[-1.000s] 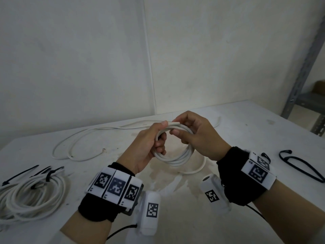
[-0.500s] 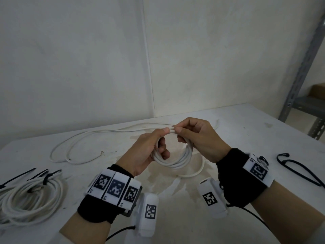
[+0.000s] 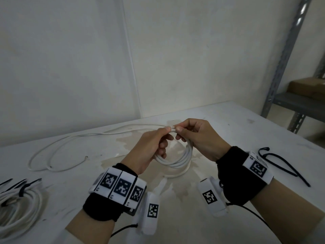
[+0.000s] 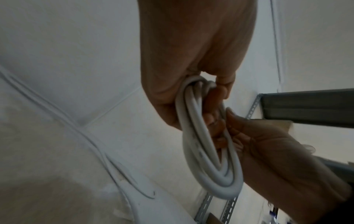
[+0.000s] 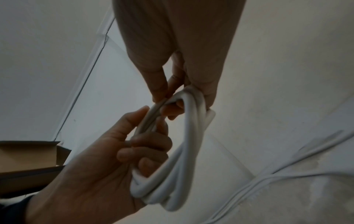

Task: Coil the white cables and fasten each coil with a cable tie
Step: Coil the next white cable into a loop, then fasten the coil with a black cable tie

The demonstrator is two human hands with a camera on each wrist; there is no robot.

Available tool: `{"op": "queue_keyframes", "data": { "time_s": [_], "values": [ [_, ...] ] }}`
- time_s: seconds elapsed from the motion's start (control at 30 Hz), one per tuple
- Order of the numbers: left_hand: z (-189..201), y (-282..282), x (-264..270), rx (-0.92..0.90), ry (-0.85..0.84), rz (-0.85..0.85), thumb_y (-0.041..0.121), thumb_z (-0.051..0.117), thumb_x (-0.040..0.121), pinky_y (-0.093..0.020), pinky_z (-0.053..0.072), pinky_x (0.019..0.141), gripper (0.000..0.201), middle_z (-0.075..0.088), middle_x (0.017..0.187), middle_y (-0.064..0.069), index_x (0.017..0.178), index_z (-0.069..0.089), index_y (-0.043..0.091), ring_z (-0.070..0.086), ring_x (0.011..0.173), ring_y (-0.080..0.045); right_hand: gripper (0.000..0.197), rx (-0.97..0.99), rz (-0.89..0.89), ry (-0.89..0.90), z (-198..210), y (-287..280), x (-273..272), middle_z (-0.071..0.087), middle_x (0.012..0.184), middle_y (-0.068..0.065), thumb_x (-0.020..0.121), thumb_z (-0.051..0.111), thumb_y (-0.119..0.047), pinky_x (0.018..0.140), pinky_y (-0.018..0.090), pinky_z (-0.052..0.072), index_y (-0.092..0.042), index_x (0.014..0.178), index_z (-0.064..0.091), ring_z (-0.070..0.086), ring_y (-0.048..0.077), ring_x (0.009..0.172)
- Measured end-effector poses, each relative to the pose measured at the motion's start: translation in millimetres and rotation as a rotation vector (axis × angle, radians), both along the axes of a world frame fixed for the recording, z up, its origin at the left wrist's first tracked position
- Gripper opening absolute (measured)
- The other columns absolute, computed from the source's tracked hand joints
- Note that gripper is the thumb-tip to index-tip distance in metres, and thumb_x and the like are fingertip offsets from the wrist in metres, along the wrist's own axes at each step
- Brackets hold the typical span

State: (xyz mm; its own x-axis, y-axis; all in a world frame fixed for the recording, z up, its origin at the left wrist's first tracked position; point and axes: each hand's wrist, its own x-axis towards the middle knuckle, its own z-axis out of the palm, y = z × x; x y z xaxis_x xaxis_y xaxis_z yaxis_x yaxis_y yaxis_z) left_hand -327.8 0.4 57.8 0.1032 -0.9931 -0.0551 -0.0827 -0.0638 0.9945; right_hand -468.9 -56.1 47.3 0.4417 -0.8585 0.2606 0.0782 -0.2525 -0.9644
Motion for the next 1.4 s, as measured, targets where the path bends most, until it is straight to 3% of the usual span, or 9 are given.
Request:
{"op": "queue_keyframes", "data": {
  "time_s": [0.13, 0.27, 0.47, 0.67, 0.9, 1.13, 1.27, 1.33, 1.4],
  "values": [
    [-4.1, -8.8, -13.8, -0.089, -0.225, -0.005, 0.030, 0.048, 0.094, -0.018, 0.042, 0.054, 0.030, 0.046, 0.054, 0.004, 0.076, 0.063, 0.011, 0.049, 0.043, -0.009, 0.012, -0.008, -0.034, -0.003, -3.7, -2.4, -18.4, 0.064, 0.075, 0.007, 0.085, 0.059, -0.001, 0.056, 0.011, 0.042, -0.008, 0.076, 0.062, 0.058, 0.000, 0.056],
    [-7.1, -14.0, -32.6, -0.072, -0.124, -0.044, 0.024, 0.047, 0.095, -0.024, 0.039, 0.048, 0.031, 0.033, 0.041, 0.011, 0.070, 0.053, 0.007, 0.033, 0.036, -0.006, 0.011, 0.003, -0.085, -0.008, -6.9, 0.0, -36.2, 0.064, 0.060, -0.008, 0.086, 0.059, -0.003, 0.055, 0.011, 0.042, -0.008, 0.077, 0.062, 0.057, -0.001, 0.052],
    [-17.3, -24.0, -55.0, -0.092, -0.110, -0.045, 0.023, 0.048, 0.095, -0.025, 0.035, 0.048, 0.031, 0.033, 0.038, 0.011, 0.068, 0.051, 0.007, 0.031, 0.034, -0.005, 0.013, 0.052, -0.220, 0.063, -13.2, -5.7, -68.2, 0.066, 0.080, 0.002, 0.090, 0.056, -0.014, 0.068, 0.018, 0.047, -0.013, 0.078, 0.063, 0.060, 0.010, 0.073],
    [-25.7, -32.0, -54.9, -0.073, -0.054, -0.020, 0.021, 0.048, 0.094, -0.020, 0.035, 0.043, 0.031, 0.031, 0.040, 0.010, 0.066, 0.050, 0.008, 0.028, 0.035, -0.006, 0.012, 0.057, -0.503, 0.524, -34.5, -35.7, -146.2, 0.059, 0.079, 0.004, 0.088, 0.057, -0.008, 0.053, 0.014, 0.041, -0.011, 0.076, 0.057, 0.053, 0.011, 0.065],
    [-28.2, -36.3, -59.8, -0.056, -0.034, -0.017, 0.019, 0.047, 0.094, -0.022, 0.034, 0.045, 0.030, 0.031, 0.039, 0.010, 0.067, 0.050, 0.007, 0.028, 0.034, -0.006, 0.026, 0.248, -0.457, 1.038, -51.0, -59.2, -161.1, 0.061, 0.069, 0.015, 0.089, 0.055, -0.019, 0.054, 0.026, 0.043, 0.000, 0.071, 0.054, 0.054, 0.025, 0.060],
    [-25.1, -32.2, -49.7, -0.058, 0.009, 0.016, 0.019, 0.046, 0.095, -0.023, 0.035, 0.047, 0.028, 0.030, 0.042, 0.008, 0.071, 0.051, 0.006, 0.028, 0.036, -0.007, 0.032, 0.224, -0.402, 1.267, -57.4, -66.7, -133.0, 0.048, 0.032, 0.000, 0.087, 0.055, -0.014, 0.048, 0.023, 0.040, -0.008, 0.060, 0.039, 0.046, 0.018, 0.048],
    [-23.4, -28.5, -44.3, -0.075, 0.020, 0.028, 0.019, 0.046, 0.095, -0.022, 0.035, 0.045, 0.028, 0.030, 0.042, 0.008, 0.072, 0.052, 0.006, 0.029, 0.037, -0.007, 0.029, 0.151, -0.374, 1.419, -58.5, -64.6, -118.0, 0.044, 0.059, 0.004, 0.084, 0.056, -0.004, 0.043, 0.021, 0.034, -0.007, 0.060, 0.040, 0.042, 0.014, 0.050],
    [-22.5, -26.1, -40.3, -0.087, 0.029, 0.036, 0.019, 0.046, 0.095, -0.021, 0.036, 0.044, 0.028, 0.030, 0.042, 0.008, 0.071, 0.052, 0.006, 0.028, 0.037, -0.006, 0.008, 0.153, -0.351, 1.368, -56.5, -66.5, -116.7, 0.048, 0.064, 0.004, 0.083, 0.057, -0.001, 0.047, 0.021, 0.040, -0.001, 0.076, 0.053, 0.048, 0.014, 0.053],
    [-22.4, -24.2, -34.9, -0.099, 0.035, 0.047, 0.019, 0.046, 0.095, -0.020, 0.036, 0.043, 0.028, 0.030, 0.042, 0.008, 0.071, 0.052, 0.006, 0.028, 0.036, -0.006, 0.011, 0.135, -0.397, 1.266, -54.5, -68.8, -118.1, 0.058, 0.074, 0.008, 0.083, 0.058, 0.001, 0.055, 0.025, 0.049, 0.000, 0.094, 0.059, 0.059, 0.018, 0.061]
  ]
}}
